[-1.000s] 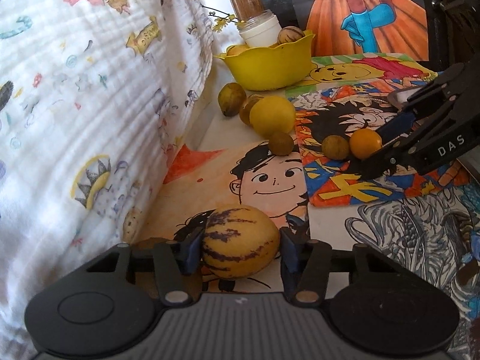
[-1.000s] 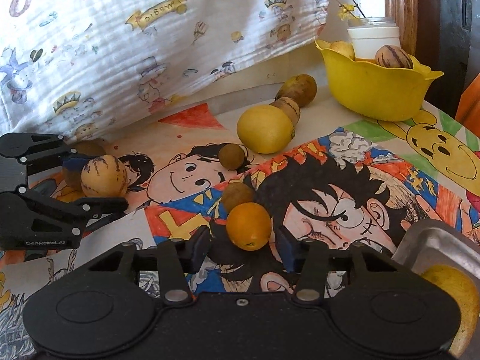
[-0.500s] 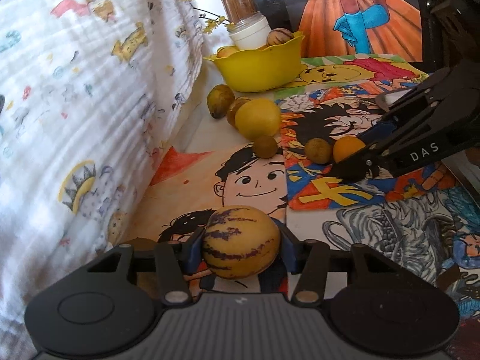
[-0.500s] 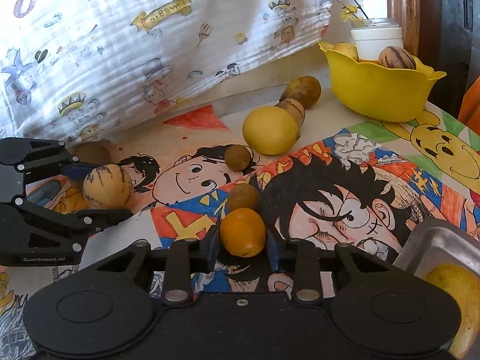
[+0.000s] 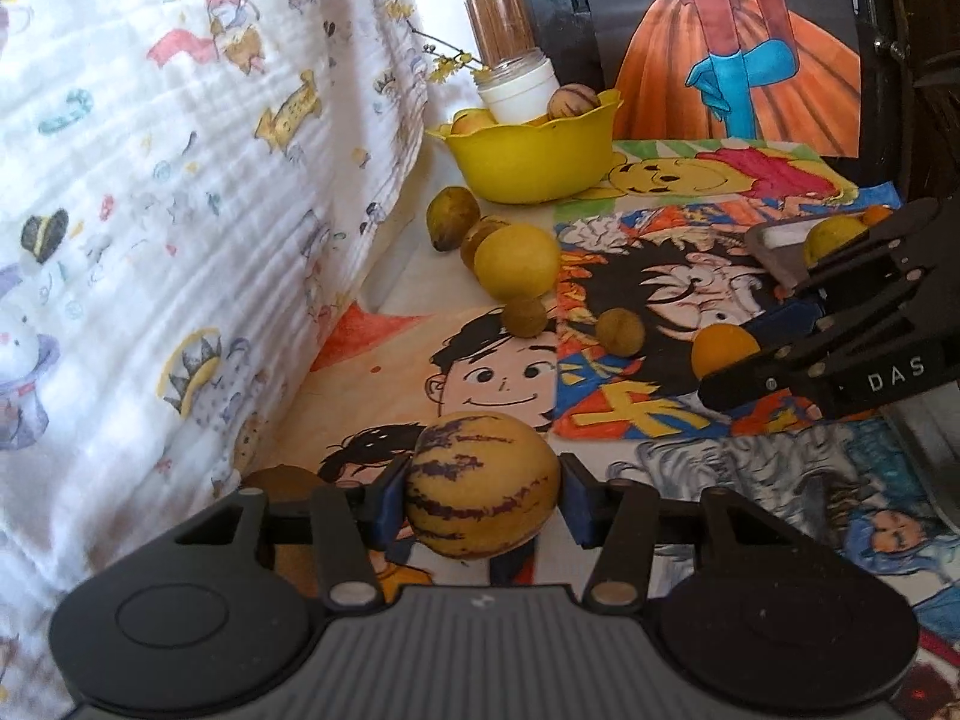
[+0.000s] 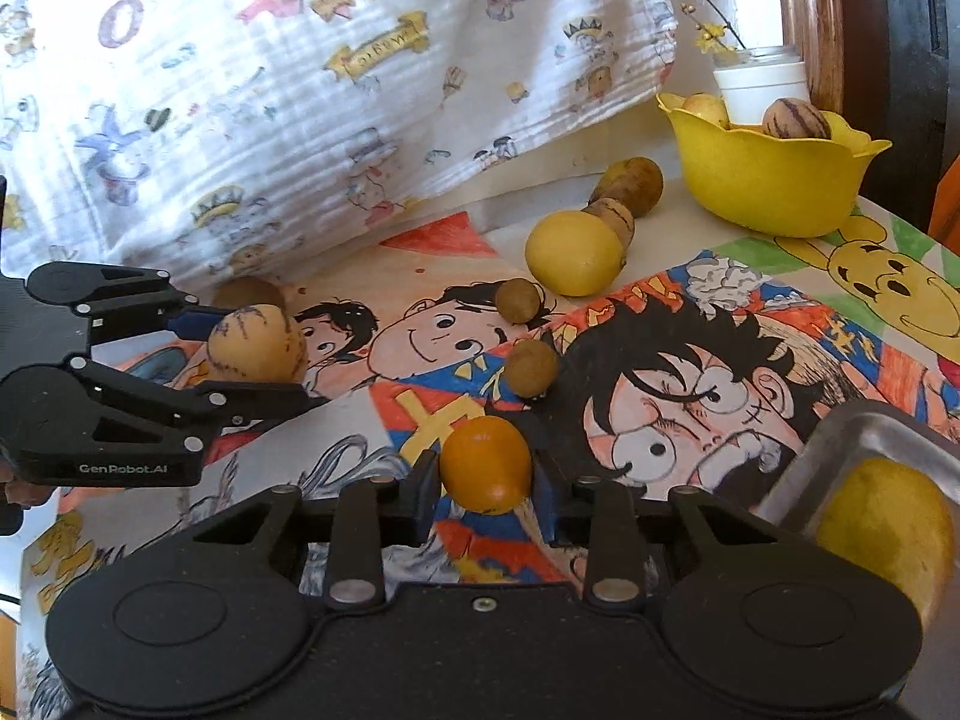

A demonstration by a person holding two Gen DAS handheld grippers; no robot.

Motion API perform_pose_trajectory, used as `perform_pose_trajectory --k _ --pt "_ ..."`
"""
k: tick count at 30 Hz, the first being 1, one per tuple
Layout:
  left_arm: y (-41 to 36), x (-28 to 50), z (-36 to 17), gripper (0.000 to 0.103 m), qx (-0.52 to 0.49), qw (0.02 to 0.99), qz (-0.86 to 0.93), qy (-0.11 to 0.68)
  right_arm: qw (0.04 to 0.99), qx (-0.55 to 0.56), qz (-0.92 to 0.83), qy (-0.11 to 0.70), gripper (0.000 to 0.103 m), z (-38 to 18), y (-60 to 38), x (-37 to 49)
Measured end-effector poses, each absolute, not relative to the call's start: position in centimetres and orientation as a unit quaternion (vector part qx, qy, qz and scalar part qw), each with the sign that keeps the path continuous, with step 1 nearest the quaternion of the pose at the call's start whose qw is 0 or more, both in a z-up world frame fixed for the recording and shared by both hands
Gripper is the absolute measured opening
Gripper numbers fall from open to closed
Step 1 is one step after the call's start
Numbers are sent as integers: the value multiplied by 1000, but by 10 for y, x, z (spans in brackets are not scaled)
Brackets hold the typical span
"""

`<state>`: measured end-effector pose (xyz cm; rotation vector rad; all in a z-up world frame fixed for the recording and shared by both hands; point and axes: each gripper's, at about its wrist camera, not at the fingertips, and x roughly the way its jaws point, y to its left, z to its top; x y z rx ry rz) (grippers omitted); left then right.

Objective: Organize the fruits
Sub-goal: 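Carry the melon and orange onto the tray and open both tools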

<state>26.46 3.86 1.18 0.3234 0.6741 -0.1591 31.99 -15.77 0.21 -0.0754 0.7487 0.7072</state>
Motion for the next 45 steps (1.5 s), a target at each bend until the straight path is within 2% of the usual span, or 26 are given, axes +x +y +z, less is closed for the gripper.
perform_pose_trajectory --k 25,45 --pt "-74 239 31 55 77 942 -146 292 909 -14 269 317 34 27 -305 242" --pt "-155 261 -5 55 95 922 -221 302 936 33 183 298 34 -7 -384 274"
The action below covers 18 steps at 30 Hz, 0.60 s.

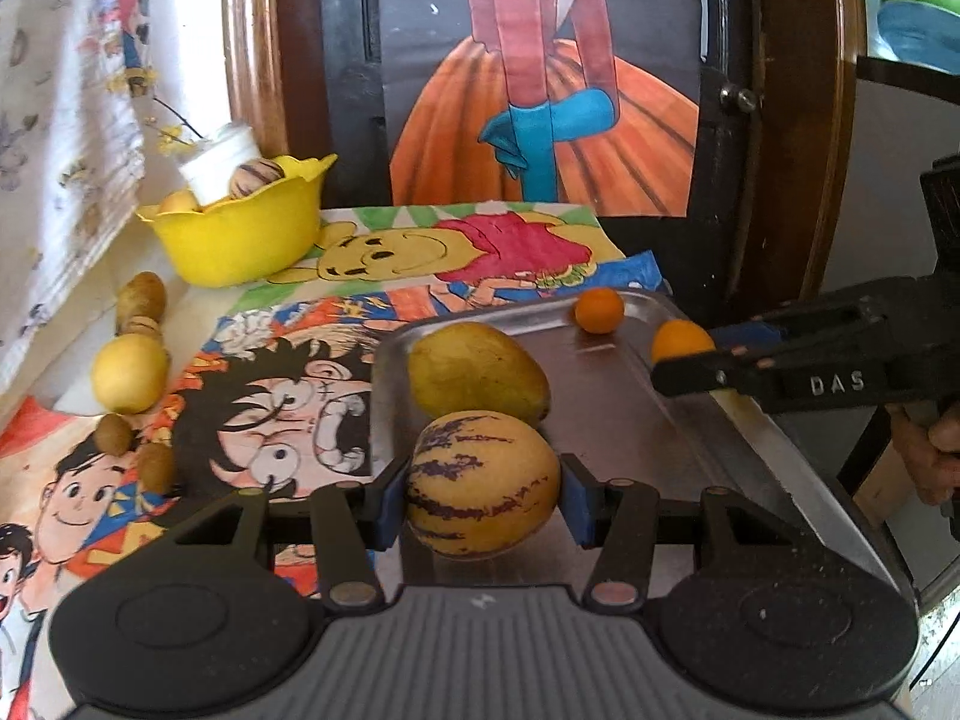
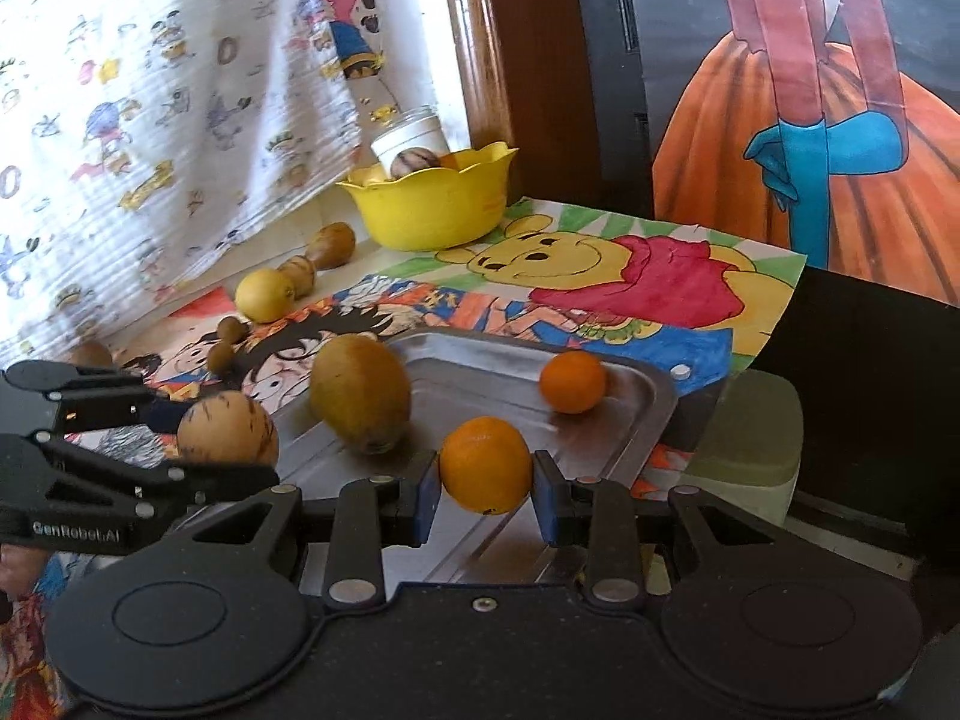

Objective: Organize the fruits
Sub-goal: 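Carry the melon and orange onto the tray and open both tools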

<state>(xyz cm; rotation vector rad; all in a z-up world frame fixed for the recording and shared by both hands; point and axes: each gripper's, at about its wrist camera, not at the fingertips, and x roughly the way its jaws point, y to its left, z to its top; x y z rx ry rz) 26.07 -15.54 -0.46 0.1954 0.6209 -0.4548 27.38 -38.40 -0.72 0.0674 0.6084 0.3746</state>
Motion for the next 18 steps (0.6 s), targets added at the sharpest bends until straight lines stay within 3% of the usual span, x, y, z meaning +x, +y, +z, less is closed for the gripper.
perform_pose_trajectory --k 18 --pt "-160 277 -16 55 94 918 -224 314 942 26 169 289 34 -21 -378 292"
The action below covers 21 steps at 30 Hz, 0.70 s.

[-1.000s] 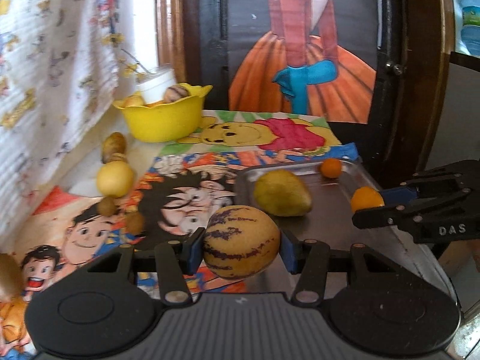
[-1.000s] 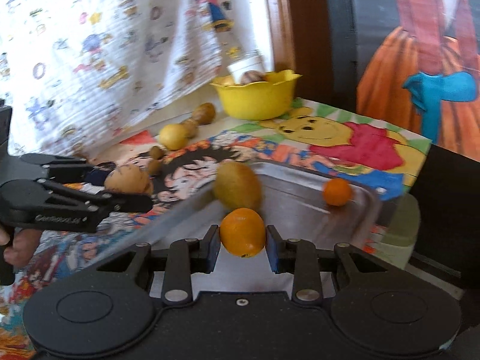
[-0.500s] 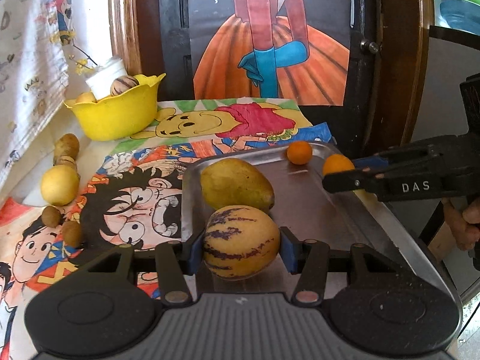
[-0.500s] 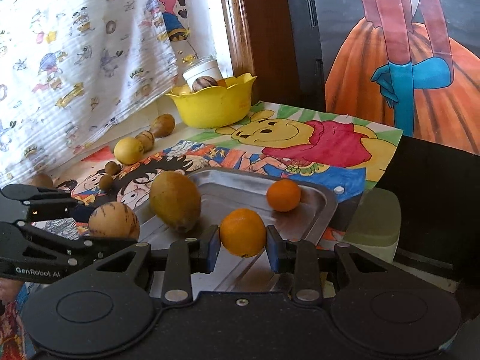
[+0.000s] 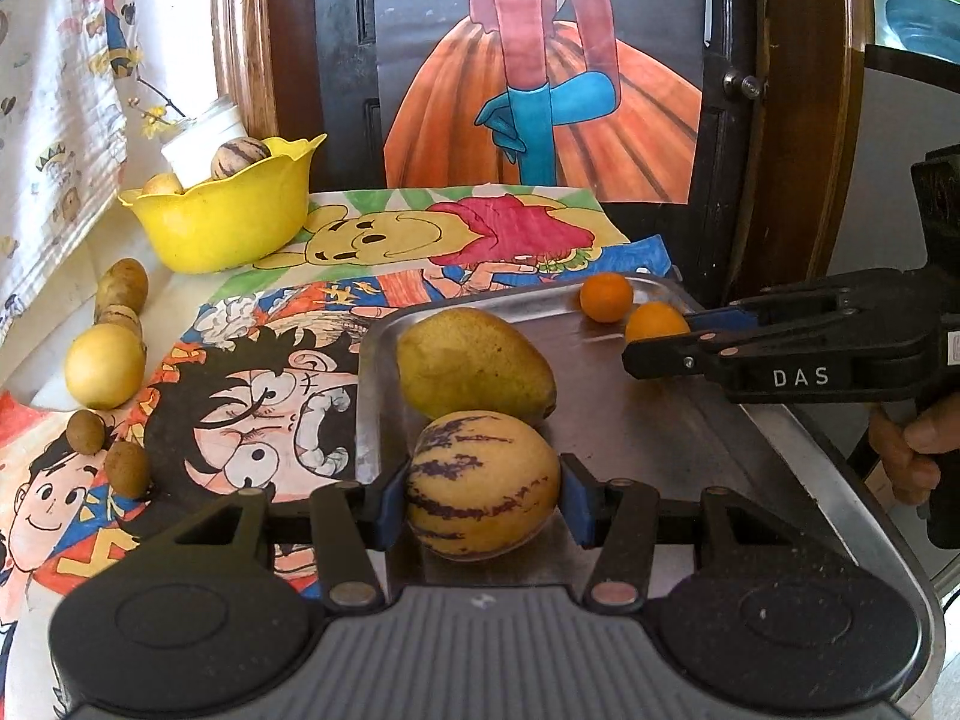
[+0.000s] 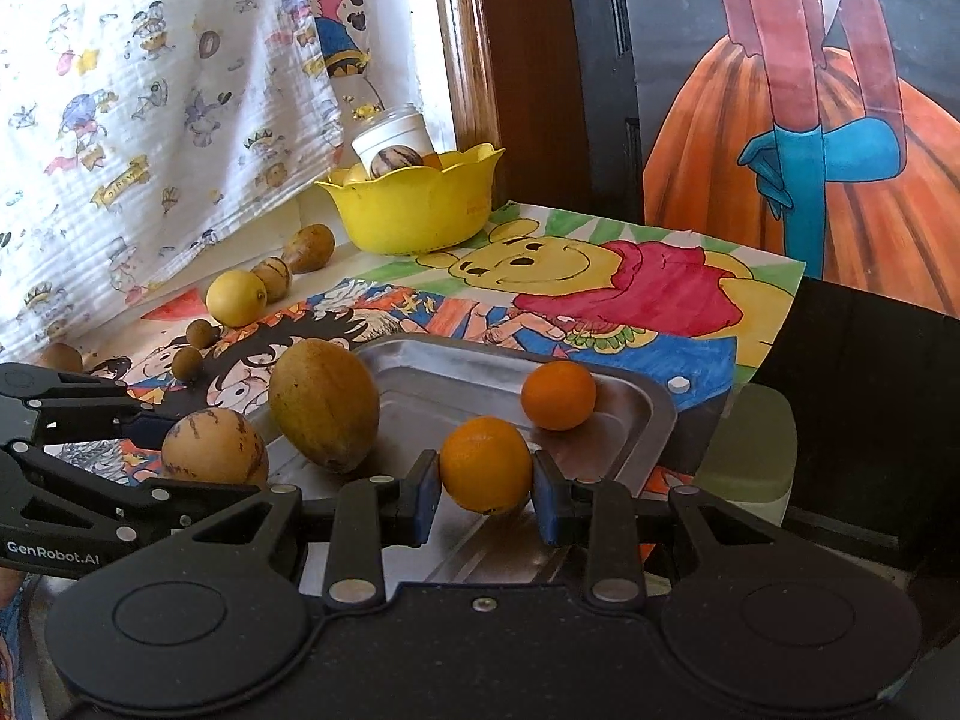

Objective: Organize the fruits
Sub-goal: 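Carry the melon and orange onto the tray and open both tools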

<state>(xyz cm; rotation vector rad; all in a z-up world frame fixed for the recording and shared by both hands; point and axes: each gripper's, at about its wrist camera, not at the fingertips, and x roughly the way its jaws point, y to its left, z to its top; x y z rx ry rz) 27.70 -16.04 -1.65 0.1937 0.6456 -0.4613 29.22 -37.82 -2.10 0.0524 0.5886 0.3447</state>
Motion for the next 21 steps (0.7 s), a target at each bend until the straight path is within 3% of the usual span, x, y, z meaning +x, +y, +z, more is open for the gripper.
perform_pose_trajectory --k 18,21 --pt "-162 278 -14 57 92 915 -226 321 943 25 162 288 37 -23 -379 291" --pt "-162 274 -11 62 93 917 -225 315 944 25 159 289 40 -21 -379 289"
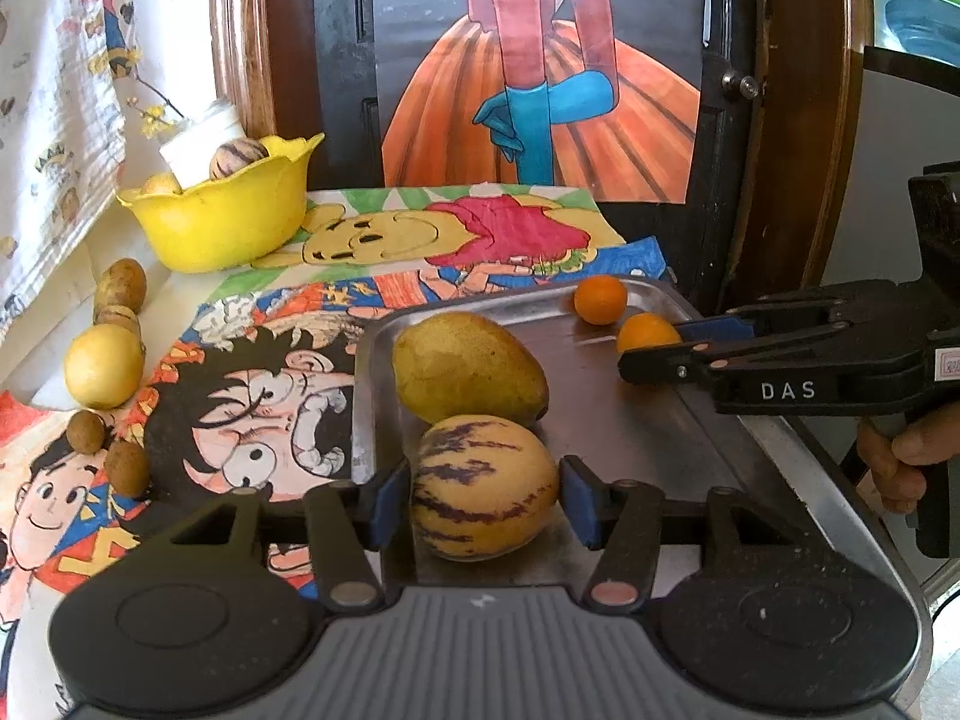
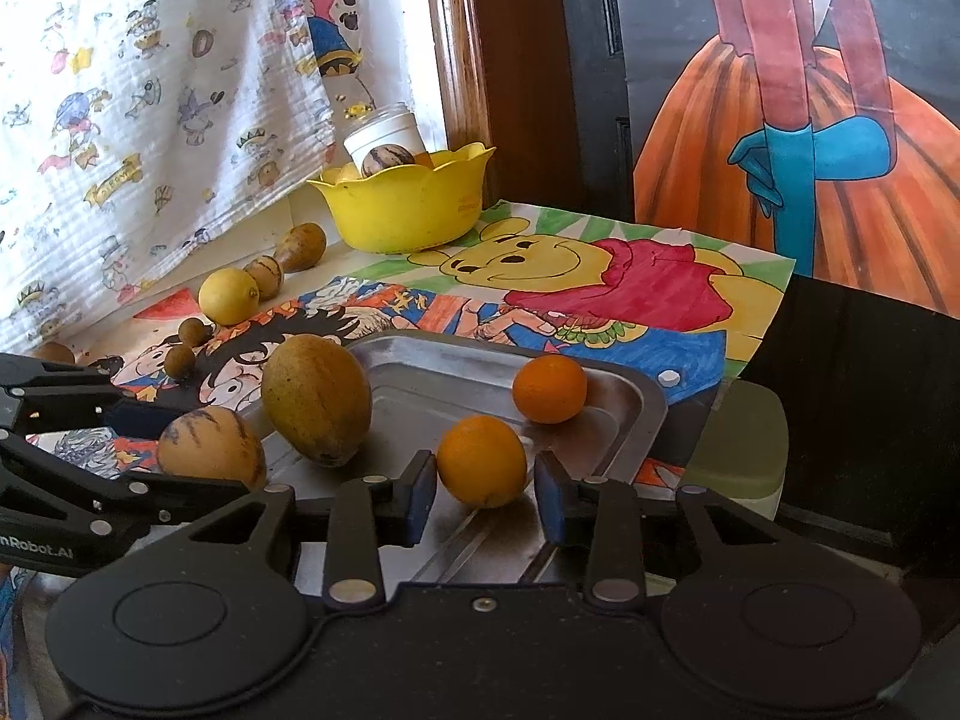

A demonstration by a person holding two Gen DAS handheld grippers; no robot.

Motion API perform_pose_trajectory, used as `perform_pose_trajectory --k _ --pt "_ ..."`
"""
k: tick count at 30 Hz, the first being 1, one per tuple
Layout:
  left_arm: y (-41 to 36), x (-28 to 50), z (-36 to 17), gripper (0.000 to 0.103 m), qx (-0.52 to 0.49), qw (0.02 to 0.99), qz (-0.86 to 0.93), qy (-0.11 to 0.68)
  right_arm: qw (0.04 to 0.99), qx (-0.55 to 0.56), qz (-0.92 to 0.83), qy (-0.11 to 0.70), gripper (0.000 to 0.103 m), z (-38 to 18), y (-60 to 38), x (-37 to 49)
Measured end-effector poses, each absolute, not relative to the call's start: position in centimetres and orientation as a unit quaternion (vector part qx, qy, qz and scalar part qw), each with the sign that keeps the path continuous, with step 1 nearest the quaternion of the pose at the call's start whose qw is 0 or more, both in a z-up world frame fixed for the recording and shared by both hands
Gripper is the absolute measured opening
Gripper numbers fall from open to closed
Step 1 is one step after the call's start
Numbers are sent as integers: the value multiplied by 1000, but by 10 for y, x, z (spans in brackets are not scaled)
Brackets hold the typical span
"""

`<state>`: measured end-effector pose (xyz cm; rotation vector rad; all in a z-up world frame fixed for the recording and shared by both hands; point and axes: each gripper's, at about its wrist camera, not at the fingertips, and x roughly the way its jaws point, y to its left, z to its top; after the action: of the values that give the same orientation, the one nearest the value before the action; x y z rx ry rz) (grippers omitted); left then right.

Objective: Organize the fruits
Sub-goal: 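Carry the melon and orange onto the tray and open both tools, then withdraw both open tools from the tray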

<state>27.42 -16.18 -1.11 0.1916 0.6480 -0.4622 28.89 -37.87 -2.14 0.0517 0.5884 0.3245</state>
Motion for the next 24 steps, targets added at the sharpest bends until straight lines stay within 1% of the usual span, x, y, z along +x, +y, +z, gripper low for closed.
perform_pose_trajectory --k 5,7,9,10,15,16,18,24 --pt "-158 266 -1 68 89 922 -222 305 946 22 153 283 44 -12 -378 279" --pt "-155 261 4 72 86 924 -219 300 948 22 151 279 47 -5 -378 273" --pt "-150 255 9 75 83 928 -214 295 950 21 149 273 53 2 -379 267" --pt "-147 252 13 78 80 930 -210 291 951 20 148 269 54 6 -379 263" --pt "-129 235 31 95 51 943 -180 275 956 20 150 252 73 27 -375 241" --pt "-124 230 35 97 40 946 -173 272 956 19 151 250 75 31 -374 236" --pt "-116 221 41 102 23 950 -164 265 957 18 152 245 82 38 -371 225" --pt "-96 189 58 102 2 959 -141 246 959 12 162 232 98 56 -361 188"
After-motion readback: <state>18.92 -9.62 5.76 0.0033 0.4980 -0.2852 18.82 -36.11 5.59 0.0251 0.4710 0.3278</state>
